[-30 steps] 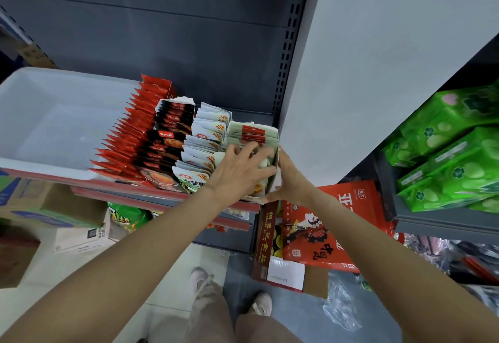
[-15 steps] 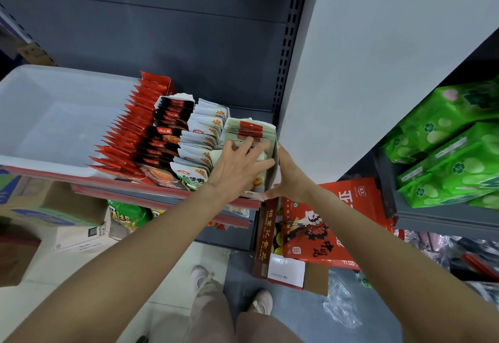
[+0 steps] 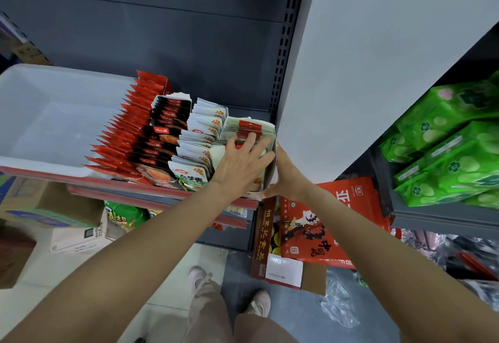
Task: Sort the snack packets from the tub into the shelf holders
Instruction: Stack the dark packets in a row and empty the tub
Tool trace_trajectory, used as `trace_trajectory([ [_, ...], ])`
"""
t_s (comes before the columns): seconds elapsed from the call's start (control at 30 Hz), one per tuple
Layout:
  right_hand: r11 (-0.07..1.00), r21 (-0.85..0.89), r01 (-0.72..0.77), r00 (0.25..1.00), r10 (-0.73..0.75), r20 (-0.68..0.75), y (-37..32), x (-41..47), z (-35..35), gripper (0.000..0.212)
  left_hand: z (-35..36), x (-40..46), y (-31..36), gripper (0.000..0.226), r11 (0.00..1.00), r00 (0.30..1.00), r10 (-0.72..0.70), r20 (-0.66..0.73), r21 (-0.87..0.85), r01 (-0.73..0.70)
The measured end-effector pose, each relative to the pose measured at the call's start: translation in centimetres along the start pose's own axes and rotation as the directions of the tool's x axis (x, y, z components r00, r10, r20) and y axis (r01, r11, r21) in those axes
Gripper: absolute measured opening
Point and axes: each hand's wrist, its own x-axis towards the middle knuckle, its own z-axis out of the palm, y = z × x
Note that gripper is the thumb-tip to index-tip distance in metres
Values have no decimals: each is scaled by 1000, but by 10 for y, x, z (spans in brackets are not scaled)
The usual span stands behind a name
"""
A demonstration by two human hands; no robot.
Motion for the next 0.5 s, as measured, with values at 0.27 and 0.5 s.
trace_trajectory([
  [0.27, 1000, 31, 0, 1000, 0, -6, -4, -2, 0, 122, 1, 2, 0, 75, 995, 999, -51, 19, -82, 52],
  [0.5, 999, 29, -23, 1000, 23, -7, -8, -1, -3, 123, -5, 1, -11, 82, 988, 999, 46, 12, -151, -44],
])
